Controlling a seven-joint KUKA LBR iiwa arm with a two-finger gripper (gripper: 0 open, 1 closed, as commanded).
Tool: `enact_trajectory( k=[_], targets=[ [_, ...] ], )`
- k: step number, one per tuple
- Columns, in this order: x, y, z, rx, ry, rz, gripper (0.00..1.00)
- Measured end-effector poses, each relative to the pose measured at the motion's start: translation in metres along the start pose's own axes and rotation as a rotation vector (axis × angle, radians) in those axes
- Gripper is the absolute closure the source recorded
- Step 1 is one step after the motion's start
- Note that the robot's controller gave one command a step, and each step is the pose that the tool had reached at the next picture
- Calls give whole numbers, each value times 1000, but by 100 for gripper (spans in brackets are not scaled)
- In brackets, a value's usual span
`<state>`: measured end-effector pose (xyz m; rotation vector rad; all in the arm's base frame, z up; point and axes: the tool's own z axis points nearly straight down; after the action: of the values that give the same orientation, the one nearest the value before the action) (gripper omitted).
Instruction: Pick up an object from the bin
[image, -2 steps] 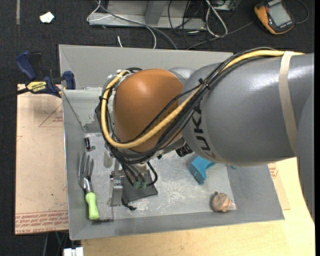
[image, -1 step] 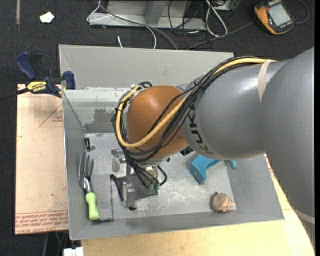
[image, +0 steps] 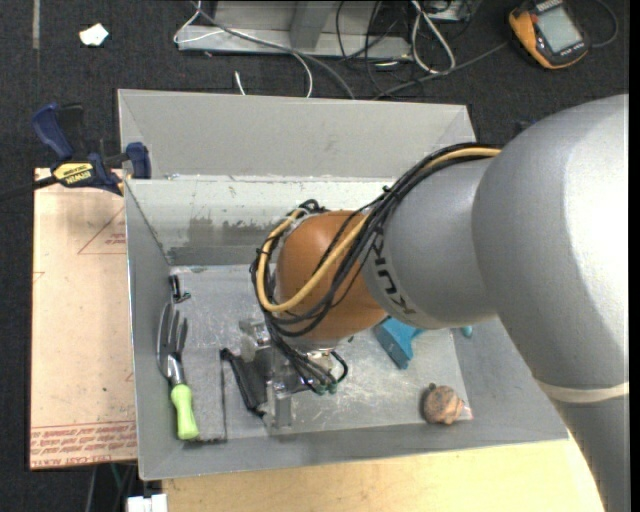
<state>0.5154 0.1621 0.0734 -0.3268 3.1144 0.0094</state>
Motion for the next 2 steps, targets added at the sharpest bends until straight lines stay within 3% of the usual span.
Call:
enact_trajectory(
  k=[1,2],
  targets=[
    [16,-37,3,1,3,-142,0],
    [6,-12,7,-1,5,-25,0]
  ],
)
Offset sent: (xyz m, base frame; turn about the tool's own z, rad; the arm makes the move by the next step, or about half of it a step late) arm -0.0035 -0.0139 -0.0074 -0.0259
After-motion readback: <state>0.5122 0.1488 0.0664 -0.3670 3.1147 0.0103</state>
